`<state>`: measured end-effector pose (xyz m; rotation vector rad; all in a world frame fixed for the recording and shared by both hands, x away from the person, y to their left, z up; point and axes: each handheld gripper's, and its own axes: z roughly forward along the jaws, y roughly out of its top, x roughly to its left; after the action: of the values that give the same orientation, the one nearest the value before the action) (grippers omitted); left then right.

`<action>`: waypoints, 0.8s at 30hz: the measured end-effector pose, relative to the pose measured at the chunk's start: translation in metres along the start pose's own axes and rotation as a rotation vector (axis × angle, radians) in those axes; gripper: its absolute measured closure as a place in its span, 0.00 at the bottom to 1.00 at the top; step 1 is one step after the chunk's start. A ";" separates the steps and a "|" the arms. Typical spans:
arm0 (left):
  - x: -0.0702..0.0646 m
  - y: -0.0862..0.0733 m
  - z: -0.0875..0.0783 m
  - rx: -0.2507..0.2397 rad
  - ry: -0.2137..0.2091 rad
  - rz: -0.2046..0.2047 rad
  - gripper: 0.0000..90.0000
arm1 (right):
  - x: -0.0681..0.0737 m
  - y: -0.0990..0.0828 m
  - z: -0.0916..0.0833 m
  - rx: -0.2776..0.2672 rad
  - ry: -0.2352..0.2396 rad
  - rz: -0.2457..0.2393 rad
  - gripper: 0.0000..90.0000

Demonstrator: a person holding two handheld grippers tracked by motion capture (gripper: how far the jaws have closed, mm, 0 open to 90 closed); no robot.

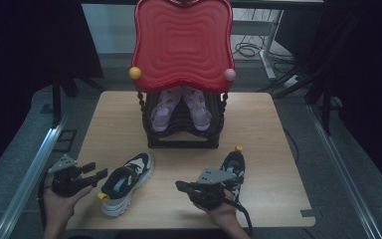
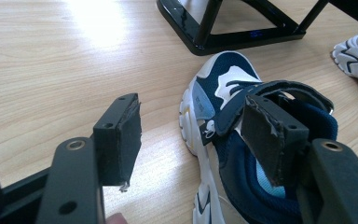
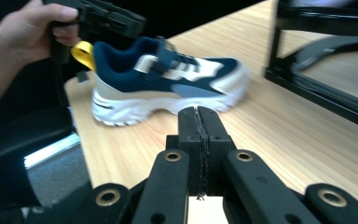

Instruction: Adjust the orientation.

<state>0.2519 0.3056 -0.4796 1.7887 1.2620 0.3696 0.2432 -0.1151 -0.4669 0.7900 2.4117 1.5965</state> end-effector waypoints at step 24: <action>0.001 0.002 0.001 -0.001 -0.016 0.004 0.42 | -0.056 -0.034 -0.105 -0.084 -0.234 0.076 0.99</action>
<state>0.2538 0.3055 -0.4789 1.7899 1.2467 0.3572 0.2372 -0.2386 -0.4617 1.0016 2.1629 1.5246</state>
